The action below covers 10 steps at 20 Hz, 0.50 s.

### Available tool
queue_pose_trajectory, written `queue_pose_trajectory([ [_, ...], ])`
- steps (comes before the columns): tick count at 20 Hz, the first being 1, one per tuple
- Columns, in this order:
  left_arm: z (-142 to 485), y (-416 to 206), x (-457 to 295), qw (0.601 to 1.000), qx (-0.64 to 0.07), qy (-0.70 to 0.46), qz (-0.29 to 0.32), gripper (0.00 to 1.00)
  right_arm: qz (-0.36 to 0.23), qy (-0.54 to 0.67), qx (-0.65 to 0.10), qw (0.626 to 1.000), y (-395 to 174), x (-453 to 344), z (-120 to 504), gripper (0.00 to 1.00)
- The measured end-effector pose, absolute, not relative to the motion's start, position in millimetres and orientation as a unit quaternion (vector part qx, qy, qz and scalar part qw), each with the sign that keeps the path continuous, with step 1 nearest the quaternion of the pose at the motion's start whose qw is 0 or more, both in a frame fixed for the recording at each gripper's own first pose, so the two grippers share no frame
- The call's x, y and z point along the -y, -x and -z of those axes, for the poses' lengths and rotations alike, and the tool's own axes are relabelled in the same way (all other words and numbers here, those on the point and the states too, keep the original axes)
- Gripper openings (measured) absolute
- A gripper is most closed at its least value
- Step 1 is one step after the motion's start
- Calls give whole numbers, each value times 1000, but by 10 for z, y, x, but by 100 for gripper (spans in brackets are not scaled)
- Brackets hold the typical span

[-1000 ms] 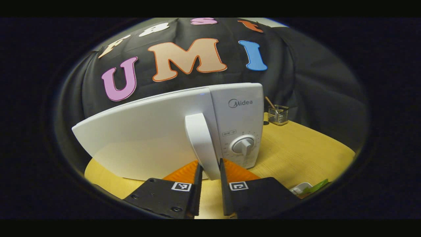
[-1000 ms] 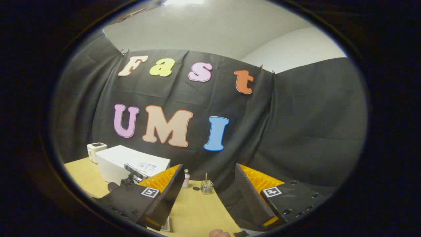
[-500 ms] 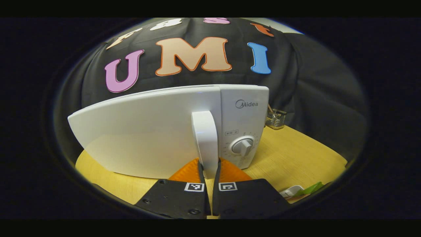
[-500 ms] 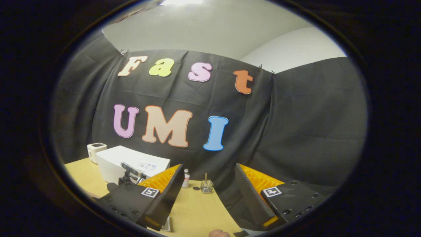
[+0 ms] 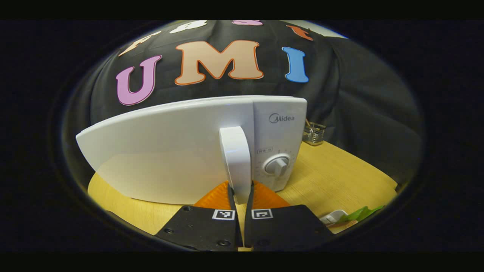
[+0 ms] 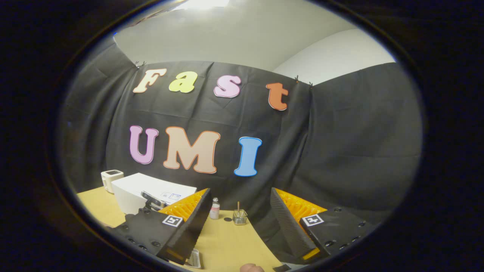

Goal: Open the microwave oven with the left hand, put the food in, and close the microwave oven.

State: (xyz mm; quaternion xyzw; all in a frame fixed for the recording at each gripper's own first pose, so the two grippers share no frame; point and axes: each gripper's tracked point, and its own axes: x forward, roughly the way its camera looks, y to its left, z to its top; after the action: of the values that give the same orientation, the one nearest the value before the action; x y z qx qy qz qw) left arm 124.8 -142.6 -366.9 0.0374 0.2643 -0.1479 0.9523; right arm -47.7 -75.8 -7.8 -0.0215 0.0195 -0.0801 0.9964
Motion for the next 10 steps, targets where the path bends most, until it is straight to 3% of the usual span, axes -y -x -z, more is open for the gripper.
queue_pose_trajectory([
  [5,3543,-483,1115,952,-248,-38,172,3,73,12,-7,997,413,653,65,98],
  [10,3505,148,625,943,-283,-32,171,1,34,-2,-2,999,282,353,90,97],
])
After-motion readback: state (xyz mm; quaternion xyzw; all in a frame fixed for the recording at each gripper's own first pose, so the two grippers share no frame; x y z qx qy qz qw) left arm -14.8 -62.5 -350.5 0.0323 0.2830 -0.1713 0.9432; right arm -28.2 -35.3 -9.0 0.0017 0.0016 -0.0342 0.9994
